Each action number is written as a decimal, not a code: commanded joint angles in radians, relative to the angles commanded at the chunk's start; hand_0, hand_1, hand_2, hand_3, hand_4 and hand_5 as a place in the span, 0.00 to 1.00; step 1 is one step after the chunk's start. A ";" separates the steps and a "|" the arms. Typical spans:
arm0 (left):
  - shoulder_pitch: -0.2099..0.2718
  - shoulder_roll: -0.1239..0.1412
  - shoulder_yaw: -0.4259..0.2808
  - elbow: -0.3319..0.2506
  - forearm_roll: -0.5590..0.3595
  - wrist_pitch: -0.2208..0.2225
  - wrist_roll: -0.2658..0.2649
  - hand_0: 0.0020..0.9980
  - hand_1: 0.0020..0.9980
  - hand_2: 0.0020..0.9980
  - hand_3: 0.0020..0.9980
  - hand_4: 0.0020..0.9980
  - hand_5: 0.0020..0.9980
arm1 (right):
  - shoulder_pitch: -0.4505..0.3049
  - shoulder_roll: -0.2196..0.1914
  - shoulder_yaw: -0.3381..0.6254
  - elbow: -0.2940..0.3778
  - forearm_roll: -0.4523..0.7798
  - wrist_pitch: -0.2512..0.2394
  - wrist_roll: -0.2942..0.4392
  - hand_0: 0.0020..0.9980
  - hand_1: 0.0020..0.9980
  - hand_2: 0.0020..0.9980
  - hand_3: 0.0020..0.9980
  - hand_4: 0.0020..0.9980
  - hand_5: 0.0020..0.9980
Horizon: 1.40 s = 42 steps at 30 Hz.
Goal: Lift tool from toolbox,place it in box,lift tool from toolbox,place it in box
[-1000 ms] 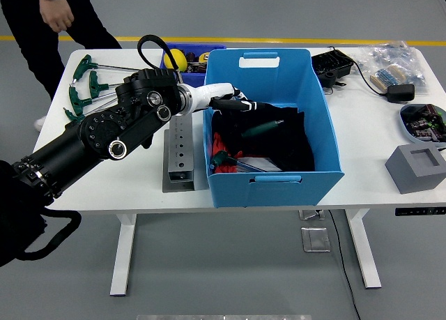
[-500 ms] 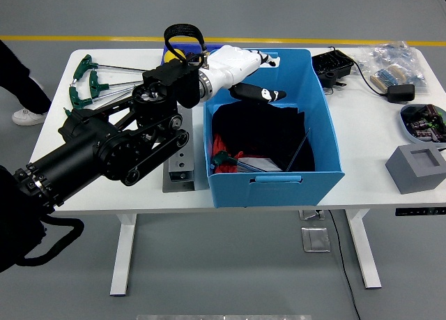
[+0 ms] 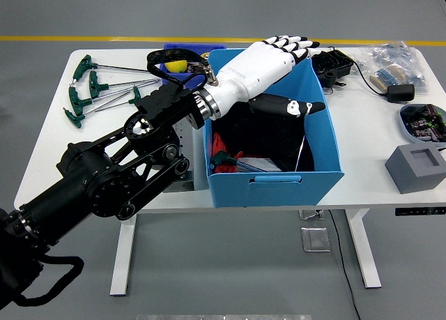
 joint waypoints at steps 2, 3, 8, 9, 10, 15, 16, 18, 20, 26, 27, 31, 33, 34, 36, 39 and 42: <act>0.029 0.021 -0.035 -0.028 0.015 -0.005 0.006 0.95 1.00 1.00 0.96 0.84 0.95 | -0.003 0.001 0.007 0.000 -0.003 0.000 -0.001 0.67 0.65 0.72 0.56 0.83 0.66; 0.047 0.034 -0.057 -0.046 0.019 -0.007 0.008 0.95 1.00 1.00 0.96 0.84 0.95 | -0.005 0.002 0.011 0.000 -0.004 0.002 -0.001 0.67 0.65 0.72 0.56 0.83 0.66; 0.140 0.093 -0.175 -0.128 0.023 -0.006 0.021 0.95 1.00 1.00 0.94 0.83 0.97 | -0.011 0.006 0.022 0.000 -0.006 0.009 -0.001 0.67 0.65 0.72 0.56 0.82 0.66; 0.160 0.110 -0.196 -0.143 0.020 -0.002 0.018 0.95 1.00 1.00 0.94 0.83 0.97 | -0.012 0.006 0.023 0.000 -0.006 0.012 0.000 0.67 0.65 0.72 0.56 0.82 0.66; 0.177 0.126 -0.213 -0.156 0.017 0.004 0.010 0.95 1.00 1.00 0.94 0.83 0.97 | -0.013 0.007 0.022 0.000 -0.004 0.015 0.001 0.67 0.65 0.72 0.56 0.82 0.66; 0.280 0.232 -0.287 -0.224 0.006 0.053 -0.056 0.94 0.98 1.00 0.94 0.85 0.97 | -0.015 0.007 0.017 0.000 0.017 0.023 0.004 0.68 0.66 0.73 0.57 0.83 0.66; 0.297 0.247 -0.300 -0.235 0.006 0.060 -0.063 0.94 0.98 1.00 0.94 0.85 0.97 | -0.014 0.007 0.017 0.000 0.020 0.024 0.004 0.68 0.66 0.73 0.57 0.83 0.66; 0.339 0.276 -0.328 -0.258 -0.001 0.072 -0.077 0.92 0.96 1.00 0.93 0.85 0.98 | -0.013 0.007 0.014 0.000 0.027 0.024 0.006 0.67 0.66 0.73 0.57 0.83 0.66; 0.379 0.283 -0.365 -0.276 -0.011 0.073 -0.082 0.92 0.96 1.00 0.93 0.85 0.98 | -0.012 0.007 0.010 0.000 0.041 0.025 0.009 0.67 0.66 0.73 0.57 0.83 0.66; 0.460 0.234 -0.475 -0.309 -0.038 0.082 -0.096 0.90 0.95 1.00 0.92 0.85 0.96 | -0.008 0.010 0.009 0.000 0.045 0.022 0.014 0.67 0.66 0.73 0.57 0.83 0.66; 0.473 0.228 -0.483 -0.302 -0.076 0.098 -0.115 0.90 0.95 1.00 0.92 0.85 0.96 | -0.008 0.010 0.010 0.000 0.042 0.022 0.014 0.67 0.66 0.73 0.57 0.83 0.66; 0.535 0.216 -0.500 -0.285 -0.222 0.131 -0.203 0.83 0.86 0.99 0.80 0.81 0.79 | -0.007 0.010 0.010 0.000 0.039 0.022 0.016 0.67 0.65 0.73 0.57 0.82 0.66; 0.579 0.204 -0.512 -0.285 -0.307 0.119 -0.243 0.83 0.86 0.99 0.80 0.81 0.79 | -0.007 0.010 0.010 0.000 0.042 0.022 0.017 0.67 0.65 0.73 0.57 0.82 0.66; 0.599 0.195 -0.519 -0.285 -0.346 0.109 -0.250 0.83 0.86 0.99 0.80 0.81 0.79 | -0.007 0.010 0.010 0.000 0.043 0.022 0.018 0.67 0.65 0.73 0.57 0.82 0.66; 0.636 0.168 -0.537 -0.286 -0.430 0.085 -0.243 0.80 0.83 0.97 0.77 0.80 0.73 | -0.008 0.009 0.005 0.000 0.048 0.022 0.021 0.67 0.66 0.73 0.57 0.83 0.67; 0.683 0.104 -0.583 -0.283 -0.560 0.041 -0.193 0.80 0.83 0.97 0.77 0.80 0.73 | -0.010 0.009 -0.006 0.000 0.059 0.022 0.025 0.67 0.66 0.73 0.57 0.83 0.67; 0.705 0.059 -0.619 -0.276 -0.684 0.034 -0.181 0.77 0.78 0.91 0.76 0.81 0.73 | -0.010 0.011 -0.012 0.000 0.057 0.023 0.025 0.67 0.66 0.73 0.57 0.84 0.68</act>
